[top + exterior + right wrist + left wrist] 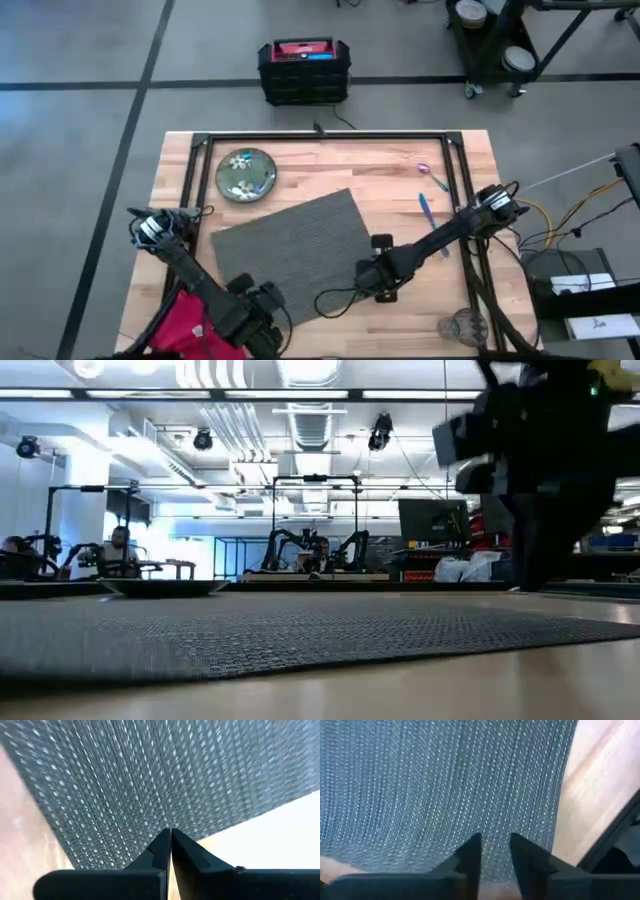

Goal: Set table place
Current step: Prepare the gray table mat on the table

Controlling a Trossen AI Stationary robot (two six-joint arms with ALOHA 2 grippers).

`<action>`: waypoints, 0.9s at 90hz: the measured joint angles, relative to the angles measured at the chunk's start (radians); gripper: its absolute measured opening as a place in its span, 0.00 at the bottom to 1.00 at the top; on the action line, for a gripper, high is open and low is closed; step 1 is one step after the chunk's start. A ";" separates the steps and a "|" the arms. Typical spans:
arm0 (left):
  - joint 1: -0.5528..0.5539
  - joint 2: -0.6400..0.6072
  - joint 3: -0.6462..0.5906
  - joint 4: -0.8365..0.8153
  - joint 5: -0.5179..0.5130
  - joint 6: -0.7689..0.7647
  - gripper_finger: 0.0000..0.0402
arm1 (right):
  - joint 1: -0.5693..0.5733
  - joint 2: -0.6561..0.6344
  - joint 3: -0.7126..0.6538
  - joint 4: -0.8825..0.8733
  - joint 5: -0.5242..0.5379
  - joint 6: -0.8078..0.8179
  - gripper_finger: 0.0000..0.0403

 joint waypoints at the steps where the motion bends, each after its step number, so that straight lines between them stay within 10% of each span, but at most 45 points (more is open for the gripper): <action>1: 0.001 -0.002 0.002 0.003 0.001 0.001 0.32 | -0.003 -0.006 0.000 0.003 -0.001 -0.006 0.00; 32: -0.009 -0.042 -0.048 -0.044 -0.238 -0.057 0.61 | -0.194 -0.043 -0.021 0.338 -0.056 -0.234 0.00; 81: 0.017 -0.044 -0.581 0.314 -0.070 -0.214 0.51 | -0.305 0.052 -0.155 0.432 -0.112 -0.135 0.20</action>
